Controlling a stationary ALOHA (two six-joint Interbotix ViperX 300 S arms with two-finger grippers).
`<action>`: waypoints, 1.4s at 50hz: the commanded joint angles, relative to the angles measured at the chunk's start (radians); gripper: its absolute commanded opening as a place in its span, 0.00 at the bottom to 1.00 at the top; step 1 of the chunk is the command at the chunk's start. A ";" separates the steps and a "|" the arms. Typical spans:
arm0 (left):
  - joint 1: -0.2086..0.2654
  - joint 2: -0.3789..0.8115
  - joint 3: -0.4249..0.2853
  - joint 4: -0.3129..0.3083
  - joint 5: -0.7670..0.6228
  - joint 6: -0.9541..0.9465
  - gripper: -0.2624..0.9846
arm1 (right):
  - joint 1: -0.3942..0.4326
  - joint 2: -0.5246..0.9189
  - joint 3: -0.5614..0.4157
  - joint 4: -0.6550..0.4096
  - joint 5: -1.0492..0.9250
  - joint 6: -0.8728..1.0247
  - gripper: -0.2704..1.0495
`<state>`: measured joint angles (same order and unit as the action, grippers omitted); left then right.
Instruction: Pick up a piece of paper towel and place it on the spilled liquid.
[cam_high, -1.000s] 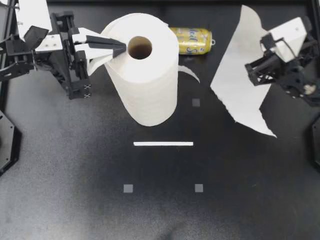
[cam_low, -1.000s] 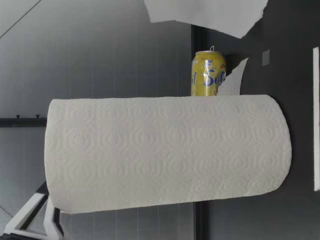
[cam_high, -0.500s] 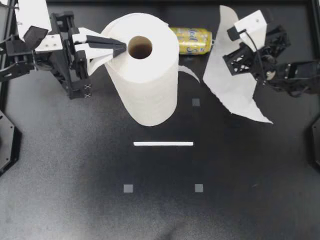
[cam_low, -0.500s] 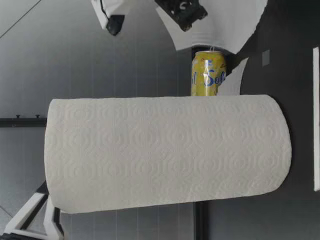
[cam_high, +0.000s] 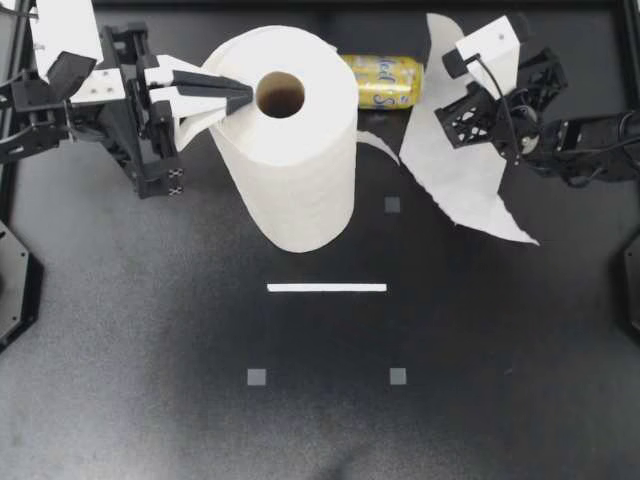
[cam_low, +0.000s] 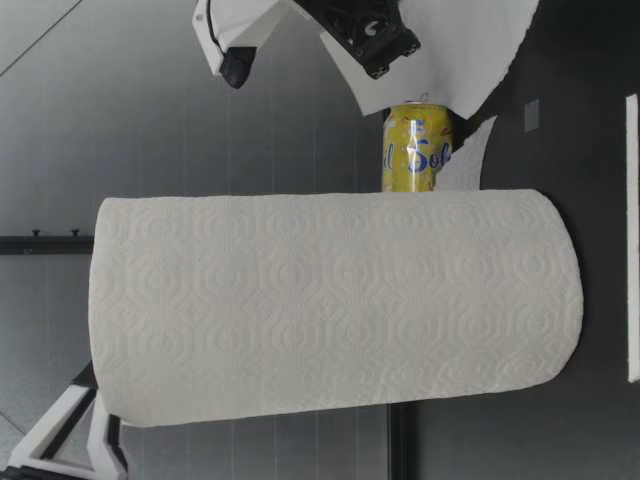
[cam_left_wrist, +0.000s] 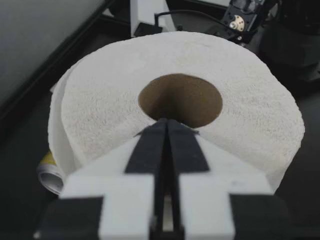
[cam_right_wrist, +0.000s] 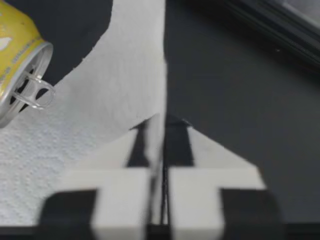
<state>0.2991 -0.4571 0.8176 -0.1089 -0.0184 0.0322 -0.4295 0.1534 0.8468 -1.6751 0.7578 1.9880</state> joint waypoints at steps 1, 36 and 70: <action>0.011 0.029 0.031 -0.002 0.014 -0.003 0.25 | -0.018 -0.014 -0.020 0.002 -0.006 -0.002 0.45; 0.011 0.026 0.031 -0.002 -0.008 -0.003 0.25 | -0.031 -0.061 -0.129 0.169 0.334 -0.446 0.72; -0.080 -0.091 0.074 0.011 -0.304 0.017 0.25 | 0.192 -0.578 0.002 0.373 -0.325 -0.497 0.48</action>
<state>0.2301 -0.5231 0.9004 -0.1028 -0.2823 0.0476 -0.2516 -0.3804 0.8560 -1.3023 0.5077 1.4818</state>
